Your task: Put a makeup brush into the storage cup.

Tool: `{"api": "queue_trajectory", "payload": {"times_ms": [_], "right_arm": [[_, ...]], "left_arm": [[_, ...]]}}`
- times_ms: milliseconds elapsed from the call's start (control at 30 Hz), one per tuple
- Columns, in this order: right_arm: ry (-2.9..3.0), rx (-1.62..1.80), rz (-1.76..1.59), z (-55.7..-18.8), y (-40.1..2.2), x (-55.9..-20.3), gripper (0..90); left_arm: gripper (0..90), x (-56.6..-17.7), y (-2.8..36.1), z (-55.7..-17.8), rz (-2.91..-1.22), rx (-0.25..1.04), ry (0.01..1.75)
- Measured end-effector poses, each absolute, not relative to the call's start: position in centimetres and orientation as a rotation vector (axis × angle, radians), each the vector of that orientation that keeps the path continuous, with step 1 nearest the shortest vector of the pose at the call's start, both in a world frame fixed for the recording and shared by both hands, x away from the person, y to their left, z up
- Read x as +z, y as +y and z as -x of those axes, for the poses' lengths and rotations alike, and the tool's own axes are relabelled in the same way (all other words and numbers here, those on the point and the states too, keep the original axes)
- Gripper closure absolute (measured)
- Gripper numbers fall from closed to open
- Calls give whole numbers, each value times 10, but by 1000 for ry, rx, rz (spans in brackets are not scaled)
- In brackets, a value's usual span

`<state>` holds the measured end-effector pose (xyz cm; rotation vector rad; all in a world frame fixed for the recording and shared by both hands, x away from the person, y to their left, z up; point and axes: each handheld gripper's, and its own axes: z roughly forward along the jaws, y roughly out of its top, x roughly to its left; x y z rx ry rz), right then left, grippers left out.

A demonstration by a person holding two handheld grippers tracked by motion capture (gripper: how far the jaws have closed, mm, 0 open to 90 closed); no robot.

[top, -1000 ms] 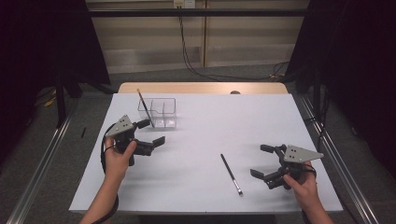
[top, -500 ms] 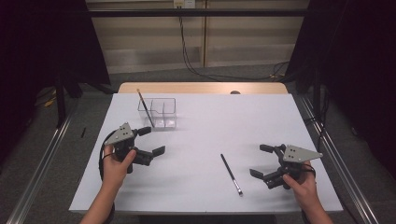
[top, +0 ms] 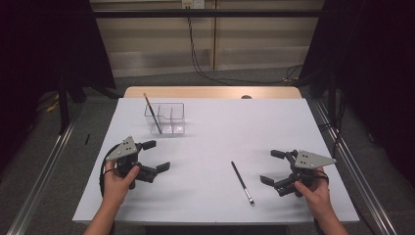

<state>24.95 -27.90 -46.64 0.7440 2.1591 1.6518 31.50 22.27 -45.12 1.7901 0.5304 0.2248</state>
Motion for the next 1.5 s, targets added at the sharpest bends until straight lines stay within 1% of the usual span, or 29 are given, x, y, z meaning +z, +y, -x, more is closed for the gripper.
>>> {"api": "queue_trajectory", "payload": {"times_ms": [600,1167,1500], "right_arm": [[2152,1644,-755,-253,-280,-467,8],[2154,1626,-761,-254,-276,-466,4],[2230,1496,-808,-256,-264,-470,6]], "left_arm": [[0,-457,231,-295,-1805,217,507],[0,-453,235,-292,-1771,221,512],[0,-455,233,-292,-1784,217,506]]}}
